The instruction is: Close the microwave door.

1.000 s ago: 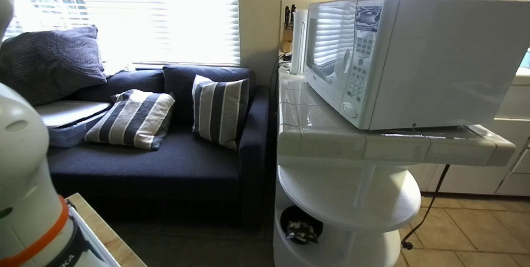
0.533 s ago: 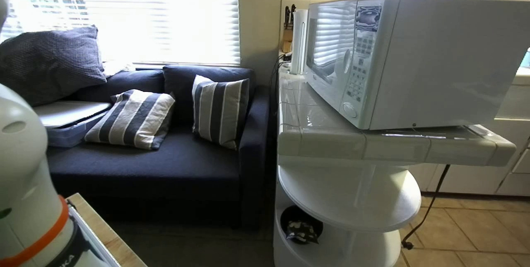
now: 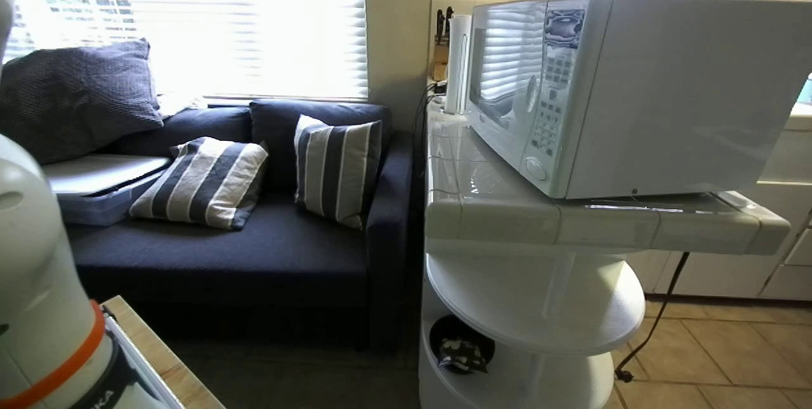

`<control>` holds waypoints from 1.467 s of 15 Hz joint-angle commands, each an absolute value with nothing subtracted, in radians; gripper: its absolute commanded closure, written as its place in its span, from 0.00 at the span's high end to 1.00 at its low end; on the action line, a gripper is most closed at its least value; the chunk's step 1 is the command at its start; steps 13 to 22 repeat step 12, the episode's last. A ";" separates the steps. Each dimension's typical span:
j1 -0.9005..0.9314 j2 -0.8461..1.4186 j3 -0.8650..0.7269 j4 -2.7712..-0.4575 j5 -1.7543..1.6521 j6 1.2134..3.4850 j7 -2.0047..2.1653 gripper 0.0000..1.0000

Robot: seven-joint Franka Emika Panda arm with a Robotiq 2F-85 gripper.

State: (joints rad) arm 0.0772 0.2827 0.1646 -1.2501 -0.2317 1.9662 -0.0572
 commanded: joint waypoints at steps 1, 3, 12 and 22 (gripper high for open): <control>0.021 0.262 0.207 -1.292 -0.041 1.985 -0.229 0.34; 0.043 0.283 0.187 -1.259 -0.075 1.972 -0.191 0.24; 0.028 0.282 0.205 -1.259 -0.019 1.961 -0.241 0.41; 0.028 0.282 0.205 -1.259 -0.019 1.961 -0.241 0.41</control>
